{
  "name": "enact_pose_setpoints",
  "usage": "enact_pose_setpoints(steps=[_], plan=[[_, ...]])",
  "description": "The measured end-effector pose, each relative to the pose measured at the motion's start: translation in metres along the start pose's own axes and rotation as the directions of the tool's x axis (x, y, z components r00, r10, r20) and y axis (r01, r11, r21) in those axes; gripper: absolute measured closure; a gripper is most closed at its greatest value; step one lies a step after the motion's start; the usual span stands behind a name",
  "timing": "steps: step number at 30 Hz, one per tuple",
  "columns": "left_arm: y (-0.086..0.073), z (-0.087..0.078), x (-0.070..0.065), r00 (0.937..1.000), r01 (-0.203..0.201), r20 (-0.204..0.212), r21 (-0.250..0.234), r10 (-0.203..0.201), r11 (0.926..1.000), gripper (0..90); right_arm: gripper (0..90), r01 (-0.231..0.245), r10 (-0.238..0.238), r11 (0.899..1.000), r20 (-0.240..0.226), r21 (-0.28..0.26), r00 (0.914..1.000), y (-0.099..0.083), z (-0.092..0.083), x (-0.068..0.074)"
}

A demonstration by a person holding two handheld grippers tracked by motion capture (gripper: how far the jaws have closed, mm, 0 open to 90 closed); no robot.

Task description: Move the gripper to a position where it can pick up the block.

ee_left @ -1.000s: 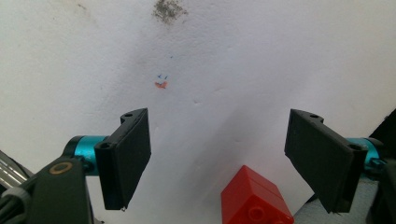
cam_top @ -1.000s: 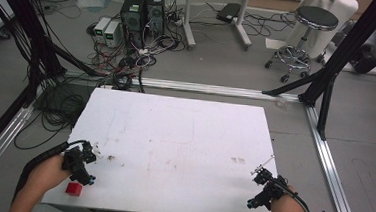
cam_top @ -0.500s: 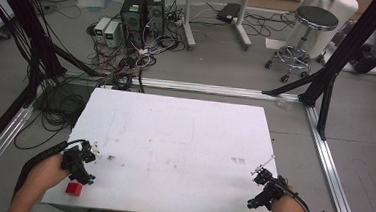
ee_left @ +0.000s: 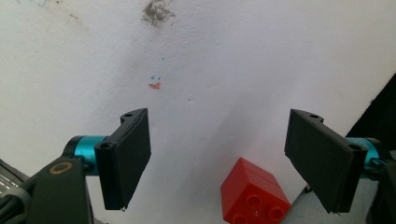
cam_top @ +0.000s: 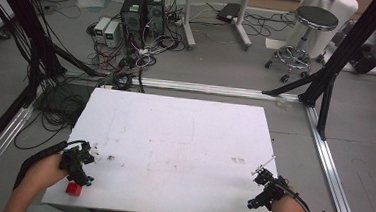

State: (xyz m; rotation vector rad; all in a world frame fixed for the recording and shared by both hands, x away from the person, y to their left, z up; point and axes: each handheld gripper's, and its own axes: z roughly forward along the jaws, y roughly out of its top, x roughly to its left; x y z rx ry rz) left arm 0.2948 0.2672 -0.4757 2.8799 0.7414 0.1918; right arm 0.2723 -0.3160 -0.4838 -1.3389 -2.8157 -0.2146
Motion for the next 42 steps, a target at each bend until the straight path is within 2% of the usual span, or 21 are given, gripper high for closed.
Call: enact_pose_setpoints(steps=[3, 8, 11, 13, 18, 24, 26, 27, 29, 31, 34, 35, 41, 42], plan=[[0.000, -0.003, 0.000, 0.9997, -0.023, 0.004, -0.011, 0.023, 0.9997, 22.9, 4.7, 0.000, 0.000, 1.000, -0.001, -0.006, 1.0000, 0.000, 0.000, 0.001], [-0.005, -0.001, -0.001, 0.9951, -0.093, 0.033, -0.016, 0.093, 0.9955, 22.9, 4.7, 0.011, -0.011, 1.000, -0.006, -0.006, 0.9999, 0.001, 0.000, 0.001], [-0.010, -0.001, 0.000, 0.9867, -0.155, 0.047, -0.008, 0.156, 0.9878, 23.0, 4.7, 0.010, -0.010, 1.000, -0.010, -0.007, 0.9999, 0.002, 0.000, 0.001], [-0.012, -0.002, 0.002, 0.9823, -0.178, 0.057, -0.006, 0.178, 0.9839, 23.0, 4.7, 0.007, -0.007, 1.000, -0.009, -0.011, 0.9999, 0.002, -0.001, 0.001], [-0.016, -0.005, 0.006, 0.9736, -0.219, 0.069, 0.004, 0.218, 0.9758, 23.0, 4.7, 0.010, -0.010, 1.000, -0.005, -0.009, 0.9999, 0.002, -0.001, 0.001], [-0.021, -0.007, 0.009, 0.9666, -0.243, 0.086, 0.007, 0.242, 0.9700, 23.0, 4.7, 0.011, -0.011, 1.000, -0.007, -0.010, 0.9999, 0.003, -0.001, 0.001], [-0.022, -0.008, 0.010, 0.9621, -0.259, 0.091, 0.012, 0.257, 0.9657, 23.0, 4.7, 0.009, -0.009, 1.000, -0.006, -0.009, 0.9999, 0.003, -0.001, 0.002], [-0.024, -0.007, 0.009, 0.9571, -0.277, 0.094, 0.018, 0.274, 0.9608, 23.0, 4.7, 0.010, -0.010, 1.000, -0.006, -0.008, 0.9999, 0.003, -0.001, 0.001], [-0.025, -0.007, 0.009, 0.9566, -0.279, 0.096, 0.023, 0.275, 0.9601, 23.0, 4.7, 0.010, -0.010, 1.000, -0.005, -0.008, 0.9999, 0.003, -0.001, 0.001], [-0.027, -0.006, 0.009, 0.9509, -0.297, 0.102, 0.037, 0.292, 0.9541, 23.0, 4.7, 0.007, -0.007, 1.000, -0.005, -0.011, 1.0000, 0.003, -0.001, 0.001], [-0.030, -0.005, 0.008, 0.9479, -0.307, 0.103, 0.047, 0.302, 0.9504, 23.1, 4.7, 0.009, -0.009, 1.000, -0.003, -0.010, 1.0000, 0.003, -0.001, 0.001], [-0.031, -0.004, 0.008, 0.9440, -0.319, 0.105, 0.050, 0.313, 0.9464, 23.1, 4.7, 0.009, -0.009, 1.000, -0.003, -0.010, 1.0000, 0.003, -0.001, 0.001], [-0.033, -0.002, 0.004, 0.9290, -0.357, 0.122, 0.043, 0.349, 0.9333, 23.1, 4.7, 0.008, -0.008, 1.000, -0.008, -0.010, 0.9999, 0.003, 0.000, 0.001], [-0.033, -0.002, 0.003, 0.9248, -0.367, 0.124, 0.042, 0.360, 0.9292, 23.0, 4.7, 0.015, -0.015, 1.000, -0.007, -0.014, 0.9999, 0.003, 0.000, 0.001]])
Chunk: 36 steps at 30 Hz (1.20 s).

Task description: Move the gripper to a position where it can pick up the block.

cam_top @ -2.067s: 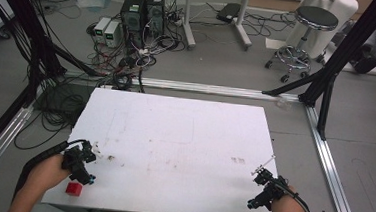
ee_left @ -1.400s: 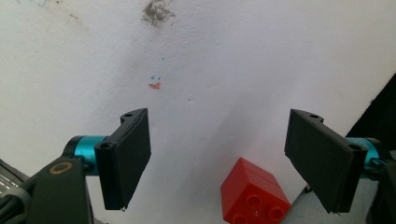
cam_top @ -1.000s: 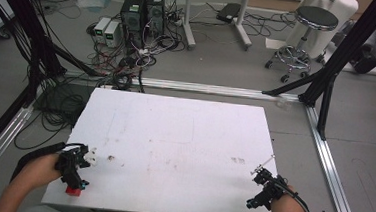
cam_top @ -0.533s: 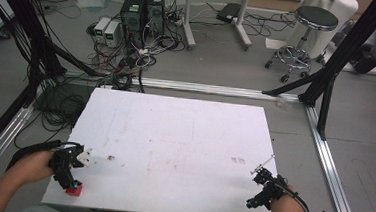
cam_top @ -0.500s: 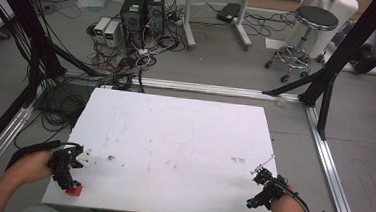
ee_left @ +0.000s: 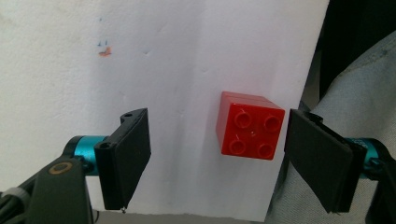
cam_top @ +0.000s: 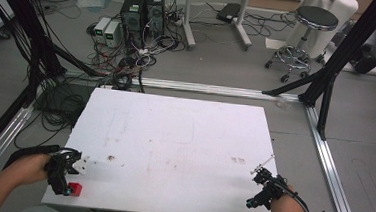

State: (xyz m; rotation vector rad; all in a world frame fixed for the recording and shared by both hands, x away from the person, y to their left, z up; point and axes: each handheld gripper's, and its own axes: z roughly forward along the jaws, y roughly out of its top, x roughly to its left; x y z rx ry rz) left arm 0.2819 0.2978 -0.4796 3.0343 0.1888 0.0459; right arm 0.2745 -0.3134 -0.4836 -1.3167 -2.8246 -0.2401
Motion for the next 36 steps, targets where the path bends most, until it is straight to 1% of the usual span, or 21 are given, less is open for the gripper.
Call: enact_pose_setpoints(steps=[2, 4, 6, 8, 9, 13, 14, 17, 19, 23, 36], plan=[[0.000, 0.001, -0.002, 0.9998, -0.020, -0.002, 0.000, 0.020, 0.9998, 23.0, 4.7, -0.005, 0.005, 1.000, -0.004, 0.004, 1.0000, 0.000, 0.000, 0.001], [0.000, 0.003, -0.004, 0.9992, -0.040, 0.003, -0.001, 0.040, 0.9992, 23.0, 4.7, -0.001, 0.001, 1.000, -0.002, 0.003, 1.0000, 0.000, 0.000, 0.001], [0.001, 0.005, -0.006, 0.9980, -0.064, 0.003, 0.003, 0.064, 0.9980, 23.1, 4.7, -0.002, 0.002, 1.000, -0.002, 0.001, 1.0000, 0.000, 0.000, 0.001], [0.001, 0.007, -0.008, 0.9968, -0.078, 0.013, 0.004, 0.078, 0.9969, 23.1, 4.7, -0.007, 0.007, 1.000, -0.003, 0.001, 1.0000, 0.000, -0.001, 0.001], [0.001, 0.008, -0.009, 0.9958, -0.091, 0.010, 0.005, 0.091, 0.9958, 23.1, 4.7, -0.006, 0.006, 1.000, 0.000, 0.000, 1.0000, 0.000, -0.001, 0.000], [0.000, 0.012, -0.010, 0.9945, -0.104, 0.004, 0.018, 0.104, 0.9944, 23.0, 4.7, -0.003, 0.003, 1.000, -0.006, -0.003, 1.0000, -0.001, 0.000, 0.000], [0.000, 0.013, -0.011, 0.9949, -0.101, 0.005, 0.022, 0.101, 0.9946, 23.0, 4.7, -0.003, 0.003, 1.000, -0.006, -0.004, 1.0000, -0.001, 0.000, 0.000], [-0.002, 0.016, -0.012, 0.9923, -0.123, 0.014, 0.033, 0.123, 0.9918, 23.0, 4.7, -0.006, 0.006, 1.000, -0.007, -0.004, 1.0000, -0.001, -0.001, 0.000], [-0.003, 0.018, -0.013, 0.9925, -0.122, 0.010, 0.030, 0.122, 0.9921, 23.1, 4.8, -0.006, 0.006, 1.000, -0.007, -0.004, 1.0000, -0.001, -0.001, 0.000], [-0.004, 0.023, -0.015, 0.9902, -0.140, 0.010, 0.041, 0.139, 0.9893, 23.1, 4.7, -0.006, 0.006, 1.000, -0.006, -0.005, 1.0000, -0.001, -0.001, 0.000], [-0.006, 0.036, -0.019, 0.9866, -0.163, 0.012, 0.056, 0.163, 0.9850, 23.0, 4.7, -0.007, 0.006, 1.000, -0.004, -0.005, 1.0000, -0.001, -0.001, 0.000]])
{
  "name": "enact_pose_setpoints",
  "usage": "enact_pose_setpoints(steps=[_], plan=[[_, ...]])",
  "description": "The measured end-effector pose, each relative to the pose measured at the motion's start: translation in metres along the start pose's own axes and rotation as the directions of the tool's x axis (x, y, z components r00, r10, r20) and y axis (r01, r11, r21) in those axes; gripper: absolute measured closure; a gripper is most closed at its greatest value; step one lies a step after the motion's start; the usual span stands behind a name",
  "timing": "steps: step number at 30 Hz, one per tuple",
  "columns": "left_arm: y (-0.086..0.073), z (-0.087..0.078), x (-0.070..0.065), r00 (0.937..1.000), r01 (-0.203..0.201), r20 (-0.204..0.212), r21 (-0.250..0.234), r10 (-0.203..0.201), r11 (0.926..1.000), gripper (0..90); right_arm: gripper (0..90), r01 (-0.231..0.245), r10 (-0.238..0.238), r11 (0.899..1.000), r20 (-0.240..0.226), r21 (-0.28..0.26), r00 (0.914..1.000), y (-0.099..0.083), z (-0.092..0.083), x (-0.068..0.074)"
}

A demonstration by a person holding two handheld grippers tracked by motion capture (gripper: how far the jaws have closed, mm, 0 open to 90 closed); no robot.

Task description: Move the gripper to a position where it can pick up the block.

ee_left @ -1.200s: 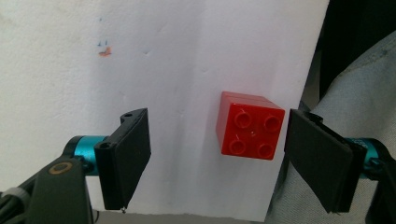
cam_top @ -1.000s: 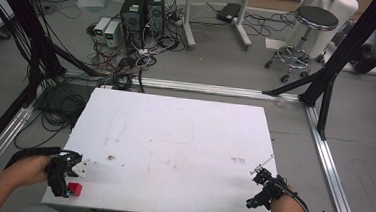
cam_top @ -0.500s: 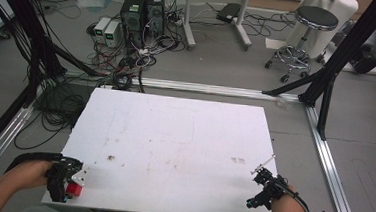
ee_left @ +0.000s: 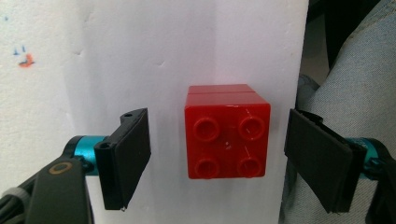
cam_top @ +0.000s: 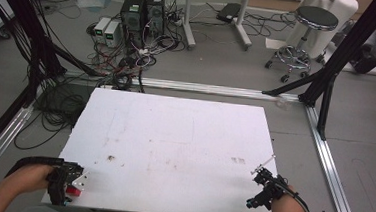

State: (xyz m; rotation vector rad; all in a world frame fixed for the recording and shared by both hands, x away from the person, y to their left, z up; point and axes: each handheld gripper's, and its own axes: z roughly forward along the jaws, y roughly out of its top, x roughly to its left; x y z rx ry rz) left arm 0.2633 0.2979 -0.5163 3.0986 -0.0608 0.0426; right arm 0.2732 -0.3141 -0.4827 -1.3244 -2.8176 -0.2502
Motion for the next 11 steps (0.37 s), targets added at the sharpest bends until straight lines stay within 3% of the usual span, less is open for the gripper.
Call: enact_pose_setpoints(steps=[11], plan=[[0.0006, 0.0026, -0.0003, 0.9999, -0.009, 0.004, 0.002, 0.009, 1.0000, 23.0, 4.7, 0.002, -0.002, 1.000, 0.001, -0.001, 1.0000, -0.0003, -0.0008, -0.0003]])
